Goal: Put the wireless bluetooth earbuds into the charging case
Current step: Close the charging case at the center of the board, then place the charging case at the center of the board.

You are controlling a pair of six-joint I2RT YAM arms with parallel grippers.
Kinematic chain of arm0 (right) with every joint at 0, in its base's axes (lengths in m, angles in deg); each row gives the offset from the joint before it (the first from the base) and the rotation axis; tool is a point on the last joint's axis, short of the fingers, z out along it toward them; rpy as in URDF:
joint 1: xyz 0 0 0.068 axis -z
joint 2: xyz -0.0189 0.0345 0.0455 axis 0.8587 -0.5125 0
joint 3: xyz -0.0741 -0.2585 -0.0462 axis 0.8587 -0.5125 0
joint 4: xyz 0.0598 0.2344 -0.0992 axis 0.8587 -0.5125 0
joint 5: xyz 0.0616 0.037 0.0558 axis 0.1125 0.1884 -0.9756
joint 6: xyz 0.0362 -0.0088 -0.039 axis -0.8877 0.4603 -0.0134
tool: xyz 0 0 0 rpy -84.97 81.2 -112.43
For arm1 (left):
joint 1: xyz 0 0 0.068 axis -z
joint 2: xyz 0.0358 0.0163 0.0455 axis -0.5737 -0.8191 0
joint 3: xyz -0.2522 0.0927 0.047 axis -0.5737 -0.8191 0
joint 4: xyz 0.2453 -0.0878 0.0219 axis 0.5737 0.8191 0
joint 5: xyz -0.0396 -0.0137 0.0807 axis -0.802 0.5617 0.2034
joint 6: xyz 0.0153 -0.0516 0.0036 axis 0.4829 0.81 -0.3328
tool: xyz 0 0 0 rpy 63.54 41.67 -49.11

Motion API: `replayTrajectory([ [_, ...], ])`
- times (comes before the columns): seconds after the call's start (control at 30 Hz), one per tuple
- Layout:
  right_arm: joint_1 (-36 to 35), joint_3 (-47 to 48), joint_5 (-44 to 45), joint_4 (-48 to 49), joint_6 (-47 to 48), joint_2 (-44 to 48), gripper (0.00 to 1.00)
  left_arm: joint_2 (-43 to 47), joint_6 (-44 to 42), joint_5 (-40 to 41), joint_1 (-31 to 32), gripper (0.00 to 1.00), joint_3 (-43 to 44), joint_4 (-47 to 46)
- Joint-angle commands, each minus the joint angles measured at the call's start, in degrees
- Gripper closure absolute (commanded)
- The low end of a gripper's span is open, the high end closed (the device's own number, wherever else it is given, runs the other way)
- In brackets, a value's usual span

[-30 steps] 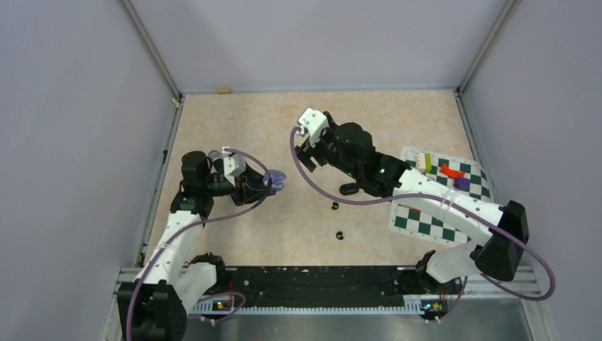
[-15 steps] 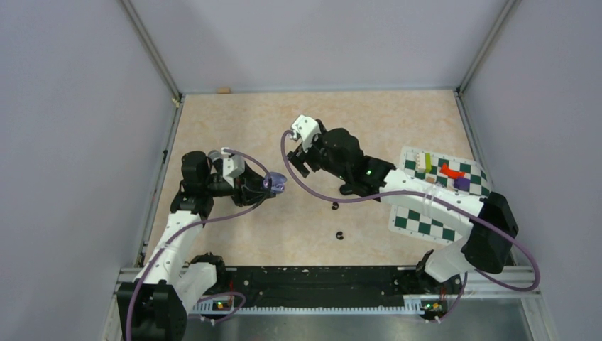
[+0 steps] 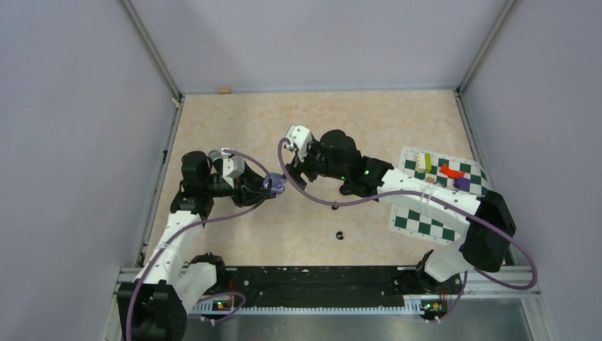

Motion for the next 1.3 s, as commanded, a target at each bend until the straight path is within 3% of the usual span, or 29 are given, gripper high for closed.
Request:
replayTrajectory([
  [0.0, 0.1, 2.0, -9.0, -0.8, -0.3, 1.0, 0.26, 0.9, -0.7, -1.8, 0.2, 1.0, 0.4, -1.3],
  [0.33, 0.2, 2.2, -11.0, -2.3, 2.4, 6.4, 0.25, 0.6, -1.9, 1.0, 0.2, 1.0, 0.2, -1.3],
  [0.57, 4.0, 5.4, 0.7, -4.5, 4.8, 7.7, 0.19, -1.5, -0.3, 8.8, 3.0, 1.0, 1.1, -3.4],
  [0.73, 12.9, 5.7, 2.9, -9.3, 4.8, 10.2, 0.15, -7.0, -10.1, 17.8, 8.8, 1.0, 7.4, 9.4],
  [0.83, 16.7, 0.8, 4.7, -9.8, 6.3, 14.1, 0.13, -12.9, -12.5, 20.3, 9.8, 1.0, 12.7, 14.4],
  [0.93, 19.1, -6.0, 5.1, -8.1, 5.9, 18.5, 0.12, -19.9, -7.7, 22.4, 9.9, 1.0, 17.2, 12.8],
  [1.07, 21.9, -13.6, 3.3, -4.6, 8.2, 24.7, 0.07, -29.0, 10.2, 28.3, 10.0, 1.0, 19.8, 1.0],
  [1.27, 26.4, -16.1, 0.3, -2.6, 6.5, 24.9, 0.06, -41.3, 27.3, 35.7, 10.0, 1.0, 23.3, -9.3],
])
